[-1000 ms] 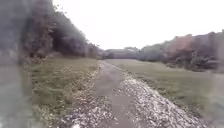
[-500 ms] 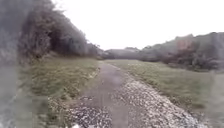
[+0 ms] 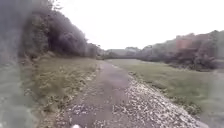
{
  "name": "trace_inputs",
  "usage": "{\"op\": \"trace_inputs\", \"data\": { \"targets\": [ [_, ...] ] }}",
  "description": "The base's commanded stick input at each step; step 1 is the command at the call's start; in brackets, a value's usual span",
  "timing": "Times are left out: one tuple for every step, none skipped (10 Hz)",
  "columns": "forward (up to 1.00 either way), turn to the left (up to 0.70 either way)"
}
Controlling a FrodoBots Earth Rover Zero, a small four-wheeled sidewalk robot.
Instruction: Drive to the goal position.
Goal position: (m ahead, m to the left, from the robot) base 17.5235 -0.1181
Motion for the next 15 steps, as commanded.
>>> {"op": "trace_inputs", "data": {
  "targets": [
    [0.85,0.0],
    [0.85,0.0],
    [0.85,0.0],
    [0.85,0.0],
    [0.85,0.0],
    [0.85,0.0],
    [0.85,0.0],
    [0.85,0.0],
    [0.85,0.0],
    [0.85,0.0],
    [0.85,0.0],
    [0.85,0.0],
    [0.85,0.0],
    [0.85,0.0],
    [0.85,0.0]
  ]
}}
